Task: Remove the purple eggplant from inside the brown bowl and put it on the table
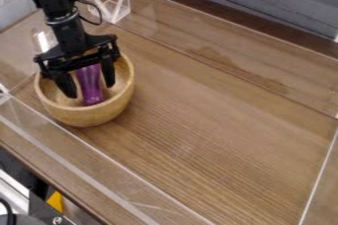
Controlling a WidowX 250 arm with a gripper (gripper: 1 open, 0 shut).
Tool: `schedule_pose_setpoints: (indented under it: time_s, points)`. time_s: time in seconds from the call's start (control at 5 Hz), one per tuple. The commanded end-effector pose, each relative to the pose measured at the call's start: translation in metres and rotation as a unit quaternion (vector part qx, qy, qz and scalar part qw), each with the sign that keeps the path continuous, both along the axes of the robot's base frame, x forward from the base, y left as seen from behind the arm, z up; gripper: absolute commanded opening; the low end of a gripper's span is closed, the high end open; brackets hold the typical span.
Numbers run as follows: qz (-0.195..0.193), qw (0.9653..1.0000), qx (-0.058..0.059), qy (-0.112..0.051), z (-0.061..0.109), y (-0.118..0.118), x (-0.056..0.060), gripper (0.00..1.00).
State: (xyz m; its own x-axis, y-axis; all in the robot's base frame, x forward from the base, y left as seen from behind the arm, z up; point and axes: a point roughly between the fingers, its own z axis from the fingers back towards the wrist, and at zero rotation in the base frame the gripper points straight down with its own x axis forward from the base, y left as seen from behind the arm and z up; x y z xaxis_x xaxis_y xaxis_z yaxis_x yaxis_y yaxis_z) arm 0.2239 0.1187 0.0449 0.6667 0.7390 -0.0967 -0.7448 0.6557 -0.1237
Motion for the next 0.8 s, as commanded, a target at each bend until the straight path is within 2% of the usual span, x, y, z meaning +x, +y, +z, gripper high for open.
schedule_pose_setpoints:
  time_s: [0.0, 0.6]
  points:
    - [0.001, 0.9998, 0.008, -0.017, 0.004, 0.000, 0.008, 1.00]
    - [0.006, 0.9994, 0.020, -0.027, -0.004, -0.008, 0.021, 1.00]
